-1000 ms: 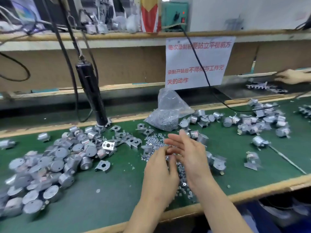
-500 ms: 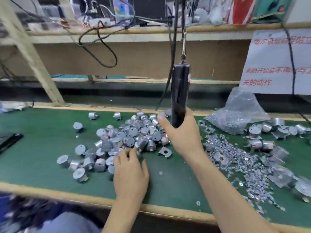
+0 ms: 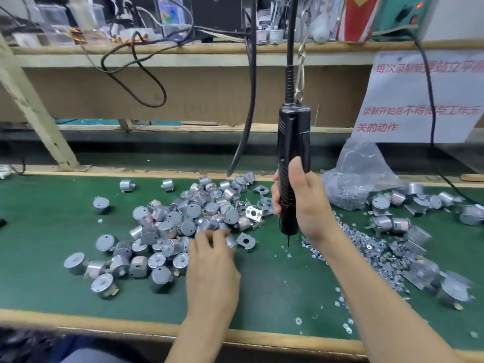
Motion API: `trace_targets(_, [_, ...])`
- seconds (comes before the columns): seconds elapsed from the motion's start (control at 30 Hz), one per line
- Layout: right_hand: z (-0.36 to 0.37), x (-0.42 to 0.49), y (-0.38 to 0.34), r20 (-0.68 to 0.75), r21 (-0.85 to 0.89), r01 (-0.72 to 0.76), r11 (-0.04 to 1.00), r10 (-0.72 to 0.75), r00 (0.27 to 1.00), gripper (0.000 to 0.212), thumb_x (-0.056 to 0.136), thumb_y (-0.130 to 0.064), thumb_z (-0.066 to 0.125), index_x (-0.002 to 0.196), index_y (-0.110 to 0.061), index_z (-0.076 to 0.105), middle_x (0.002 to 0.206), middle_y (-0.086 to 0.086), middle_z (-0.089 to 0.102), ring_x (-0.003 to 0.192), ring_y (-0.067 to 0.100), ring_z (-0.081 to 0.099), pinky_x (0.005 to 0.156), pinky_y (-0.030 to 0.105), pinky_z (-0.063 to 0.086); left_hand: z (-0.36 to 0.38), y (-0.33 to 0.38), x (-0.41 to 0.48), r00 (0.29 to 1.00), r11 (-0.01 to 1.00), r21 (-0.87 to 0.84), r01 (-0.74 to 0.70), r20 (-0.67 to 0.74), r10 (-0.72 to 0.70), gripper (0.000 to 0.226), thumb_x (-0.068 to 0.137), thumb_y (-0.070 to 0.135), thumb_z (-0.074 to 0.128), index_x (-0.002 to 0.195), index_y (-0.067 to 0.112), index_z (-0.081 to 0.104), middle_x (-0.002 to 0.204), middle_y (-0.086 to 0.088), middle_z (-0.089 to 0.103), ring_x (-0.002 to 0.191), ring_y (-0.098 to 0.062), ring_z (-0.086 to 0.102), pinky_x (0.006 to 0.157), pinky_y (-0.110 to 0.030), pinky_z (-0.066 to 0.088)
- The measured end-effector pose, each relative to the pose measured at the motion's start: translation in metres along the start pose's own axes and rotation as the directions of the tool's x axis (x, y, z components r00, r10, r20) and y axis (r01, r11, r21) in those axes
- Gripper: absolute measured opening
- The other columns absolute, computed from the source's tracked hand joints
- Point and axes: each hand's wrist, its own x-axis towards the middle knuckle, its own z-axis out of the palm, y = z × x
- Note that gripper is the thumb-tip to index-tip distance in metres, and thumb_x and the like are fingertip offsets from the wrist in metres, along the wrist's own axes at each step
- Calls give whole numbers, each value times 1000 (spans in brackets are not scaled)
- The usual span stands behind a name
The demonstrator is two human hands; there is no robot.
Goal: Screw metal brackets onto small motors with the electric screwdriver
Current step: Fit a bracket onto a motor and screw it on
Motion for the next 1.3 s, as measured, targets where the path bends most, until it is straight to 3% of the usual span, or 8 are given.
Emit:
trace_targets(0.17, [-28, -6, 5, -41, 116, -87, 990, 92, 995, 84, 59, -102, 46, 76, -21, 60, 62, 4, 51, 50, 20, 45, 50, 32, 41, 23, 44, -16, 974, 969, -123, -212, 58, 221, 37, 62, 2, 87, 89, 12, 65, 97, -7, 66, 76, -26, 62, 58, -31, 49])
trace_targets(0.27, [-43, -11, 10, -76, 129, -90, 988, 101, 992, 91, 58, -103, 46, 81, -15, 57, 65, 5, 50, 50, 18, 46, 48, 29, 42, 34, 55, -26, 937, 930, -188, -315, 93, 337, 26, 71, 27, 84, 88, 18, 67, 94, 1, 63, 78, -18, 62, 45, -23, 40])
trace_targets(0.33, [-50, -14, 13, -93, 118, -91, 989, 102, 990, 94, 59, -103, 45, 82, -12, 56, 65, 5, 49, 50, 18, 45, 48, 28, 42, 40, 52, -27, 922, 897, -303, -322, 117, 370, 17, 84, 29, 74, 96, 19, 67, 102, 2, 60, 86, -17, 60, 49, -26, 49])
trace_targets(0.5, [-55, -18, 19, -99, 117, -95, 989, 107, 989, 90, 60, -102, 45, 80, -14, 56, 63, 5, 48, 50, 20, 44, 48, 30, 40, 43, 44, -25, 916, 851, -447, -274, 149, 373, 28, 93, 25, 61, 121, 27, 64, 109, 8, 54, 90, -10, 57, 77, -28, 51])
trace_targets(0.63, [-52, -20, 26, -96, 141, -102, 985, 116, 989, 90, 58, -103, 44, 78, -16, 56, 64, 6, 48, 50, 22, 43, 50, 31, 39, 42, 40, -22, 923, 816, -547, -186, 188, 337, 42, 87, 21, 65, 127, 28, 58, 113, 15, 52, 85, -6, 56, 85, -20, 46])
trace_targets(0.83, [-47, -25, 37, -108, 157, -98, 983, 116, 987, 87, 55, -104, 44, 73, -20, 59, 62, 5, 49, 47, 21, 42, 52, 34, 37, 41, 36, -19, 928, 817, -557, -148, 208, 309, 45, 83, 16, 70, 126, 26, 61, 93, 24, 45, 86, 7, 49, 83, -2, 32])
trace_targets(1.07, [-44, -25, 36, -143, 119, -63, 991, 80, 987, 78, 64, -102, 38, 71, -28, 61, 59, 1, 52, 47, 22, 44, 51, 33, 40, 48, 38, -20, 944, 844, -532, -68, 239, 227, 37, 79, 44, 78, 111, 32, 65, 97, 19, 47, 85, -1, 51, 76, -7, 36])
trace_targets(1.3, [-44, -25, 34, -131, 114, -56, 992, 71, 989, 81, 65, -102, 38, 72, -24, 60, 60, 3, 52, 46, 23, 44, 53, 35, 39, 43, 40, -20, 949, 828, -549, -115, 187, 255, 34, 79, 36, 75, 111, 28, 66, 99, 19, 51, 83, -1, 52, 80, -11, 40])
